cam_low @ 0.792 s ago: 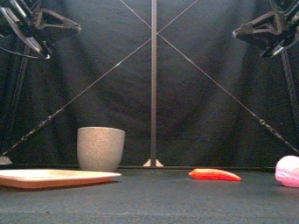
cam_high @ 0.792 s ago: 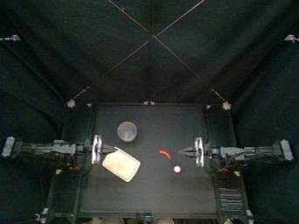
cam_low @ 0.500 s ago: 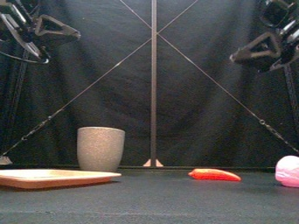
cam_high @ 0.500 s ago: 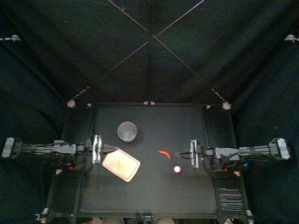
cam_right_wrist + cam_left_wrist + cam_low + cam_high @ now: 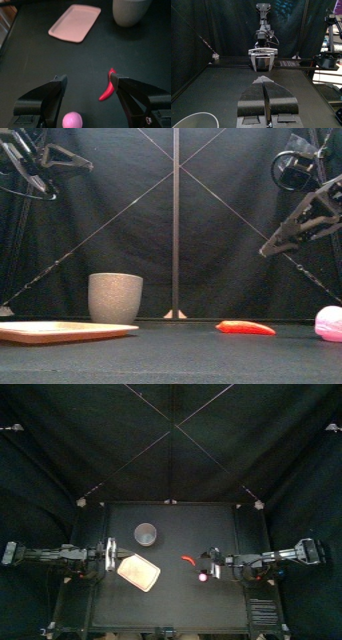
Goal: Pick the pink ball then place it in the grey bowl
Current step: Pick the pink ball
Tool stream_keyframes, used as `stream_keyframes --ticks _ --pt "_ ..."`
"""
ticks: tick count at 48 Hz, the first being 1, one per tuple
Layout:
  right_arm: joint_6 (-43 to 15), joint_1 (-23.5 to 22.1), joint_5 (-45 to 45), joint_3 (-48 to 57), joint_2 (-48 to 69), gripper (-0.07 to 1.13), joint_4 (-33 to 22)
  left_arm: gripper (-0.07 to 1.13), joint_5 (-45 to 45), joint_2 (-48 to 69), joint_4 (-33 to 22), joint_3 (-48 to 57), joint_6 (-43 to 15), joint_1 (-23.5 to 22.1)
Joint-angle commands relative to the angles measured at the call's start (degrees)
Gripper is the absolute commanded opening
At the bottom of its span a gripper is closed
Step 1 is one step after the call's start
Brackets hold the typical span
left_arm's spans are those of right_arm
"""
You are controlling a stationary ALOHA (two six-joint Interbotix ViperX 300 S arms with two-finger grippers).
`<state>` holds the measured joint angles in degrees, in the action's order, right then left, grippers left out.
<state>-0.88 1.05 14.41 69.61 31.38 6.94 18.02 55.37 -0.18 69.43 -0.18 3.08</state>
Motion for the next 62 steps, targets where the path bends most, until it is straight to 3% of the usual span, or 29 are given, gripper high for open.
stream_keyframes --ticks 1,9,18,44,62 --pt "0.2 1.8 -5.6 -1.8 -2.2 1.0 1.6 0.02 0.5 -0.2 0.0 -0.8 0.0 0.4" --pt "0.1 4.9 -16.7 -3.9 -5.1 1.0 4.0 0.02 0.5 -0.2 0.0 -0.4 0.0 0.4" --pt "0.2 5.6 -23.1 -5.4 -8.0 1.0 5.9 0.02 0.5 -0.2 0.0 -0.1 0.1 0.9" --pt "0.4 5.9 -25.1 -8.8 -17.8 0.99 5.7 0.02 0.5 -0.1 -1.1 1.5 0.0 1.8" --pt "0.3 5.5 -24.6 -10.8 -19.6 0.69 5.2 0.02 0.5 -0.1 -1.1 1.8 0.0 2.0"
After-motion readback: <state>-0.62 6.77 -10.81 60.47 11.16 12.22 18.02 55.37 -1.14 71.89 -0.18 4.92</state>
